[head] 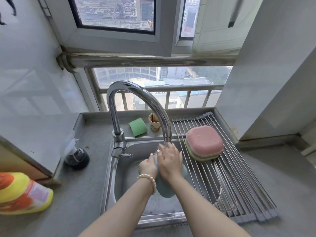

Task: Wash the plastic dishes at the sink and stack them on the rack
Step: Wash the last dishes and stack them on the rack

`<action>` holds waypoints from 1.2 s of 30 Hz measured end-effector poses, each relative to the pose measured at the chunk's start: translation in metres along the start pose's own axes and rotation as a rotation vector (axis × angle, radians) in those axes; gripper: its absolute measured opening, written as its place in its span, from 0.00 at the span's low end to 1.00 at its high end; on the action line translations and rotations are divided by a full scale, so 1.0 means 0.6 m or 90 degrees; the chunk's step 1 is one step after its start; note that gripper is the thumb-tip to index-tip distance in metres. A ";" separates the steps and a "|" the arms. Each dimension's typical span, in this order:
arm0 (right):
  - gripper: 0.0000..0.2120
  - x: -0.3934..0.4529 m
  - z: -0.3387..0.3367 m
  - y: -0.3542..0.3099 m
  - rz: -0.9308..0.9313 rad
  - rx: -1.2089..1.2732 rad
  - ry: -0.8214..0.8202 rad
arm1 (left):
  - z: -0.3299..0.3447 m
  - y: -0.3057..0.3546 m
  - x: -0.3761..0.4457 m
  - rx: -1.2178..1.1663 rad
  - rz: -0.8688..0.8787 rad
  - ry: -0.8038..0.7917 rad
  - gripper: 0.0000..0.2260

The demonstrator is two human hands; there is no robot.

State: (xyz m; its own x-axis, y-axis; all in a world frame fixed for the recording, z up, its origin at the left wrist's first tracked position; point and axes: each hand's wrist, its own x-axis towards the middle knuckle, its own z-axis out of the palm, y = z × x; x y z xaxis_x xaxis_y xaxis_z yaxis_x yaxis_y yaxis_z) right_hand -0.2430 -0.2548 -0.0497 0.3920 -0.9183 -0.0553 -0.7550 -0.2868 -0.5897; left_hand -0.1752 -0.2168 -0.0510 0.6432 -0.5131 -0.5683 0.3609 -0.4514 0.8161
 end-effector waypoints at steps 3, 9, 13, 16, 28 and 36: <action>0.29 -0.005 0.019 -0.020 0.098 -0.027 -0.006 | -0.006 0.005 0.000 0.017 0.007 0.059 0.20; 0.40 -0.007 0.014 0.013 0.079 0.015 -0.065 | -0.018 -0.009 0.014 -0.016 -0.021 0.085 0.20; 0.31 0.032 0.002 0.024 0.317 0.147 -0.050 | -0.006 -0.006 0.001 -0.010 -0.011 0.091 0.22; 0.34 0.029 -0.003 0.023 0.310 0.106 -0.094 | -0.014 -0.015 0.008 -0.026 -0.063 0.107 0.20; 0.16 0.047 -0.024 0.009 0.137 0.010 -0.048 | -0.031 0.001 0.008 0.236 0.100 0.000 0.22; 0.38 -0.040 0.048 -0.018 0.043 -0.075 0.028 | -0.020 -0.007 0.006 -0.124 -0.095 0.138 0.20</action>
State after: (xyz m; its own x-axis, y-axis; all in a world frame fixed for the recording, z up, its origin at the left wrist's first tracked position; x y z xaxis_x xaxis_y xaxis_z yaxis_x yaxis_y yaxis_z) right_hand -0.2293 -0.2220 -0.0653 0.3175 -0.9466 -0.0550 -0.8359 -0.2520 -0.4876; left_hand -0.1665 -0.2080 -0.0550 0.6952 -0.2746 -0.6643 0.5709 -0.3506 0.7424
